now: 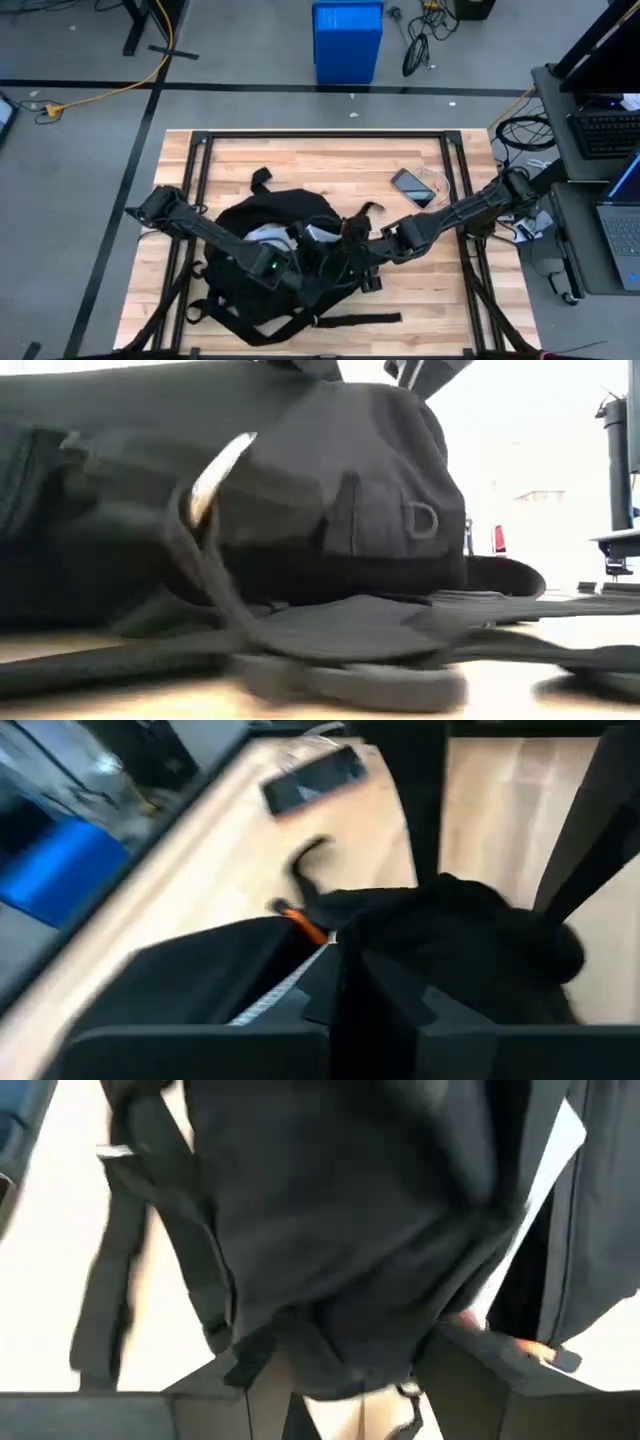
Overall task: Unpack backpack
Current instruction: Put the zip bag into the black backpack
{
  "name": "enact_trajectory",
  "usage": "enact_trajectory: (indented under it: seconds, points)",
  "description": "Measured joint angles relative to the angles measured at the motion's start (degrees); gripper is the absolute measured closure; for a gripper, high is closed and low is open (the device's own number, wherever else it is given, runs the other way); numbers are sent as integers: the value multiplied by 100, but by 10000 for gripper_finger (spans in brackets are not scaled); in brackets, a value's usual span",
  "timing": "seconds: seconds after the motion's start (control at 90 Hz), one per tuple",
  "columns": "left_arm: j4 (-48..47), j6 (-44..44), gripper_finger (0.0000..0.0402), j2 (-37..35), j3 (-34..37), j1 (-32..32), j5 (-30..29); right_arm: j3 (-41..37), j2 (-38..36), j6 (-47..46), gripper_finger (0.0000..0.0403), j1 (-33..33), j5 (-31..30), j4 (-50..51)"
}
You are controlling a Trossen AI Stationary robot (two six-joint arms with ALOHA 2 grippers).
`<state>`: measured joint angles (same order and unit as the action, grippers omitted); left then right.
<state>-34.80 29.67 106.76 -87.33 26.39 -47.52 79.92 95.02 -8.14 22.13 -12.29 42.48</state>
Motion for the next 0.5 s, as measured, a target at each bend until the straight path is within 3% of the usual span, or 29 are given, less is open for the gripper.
enact_trajectory:
  seconds: [0.144, 0.3, 0.5]
  points:
    - [292, -129, 297, 0, -4, 96, 85, 0, 0, 207, 225, 0, 0, -458]
    - [-16, -161, 228, -142, -205, 385, 112, 0, 0, 291, 225, 6, 30, -234]
    - [-733, 176, 195, -798, -299, 826, 782, -63, 0, 190, 225, 234, 219, 282]
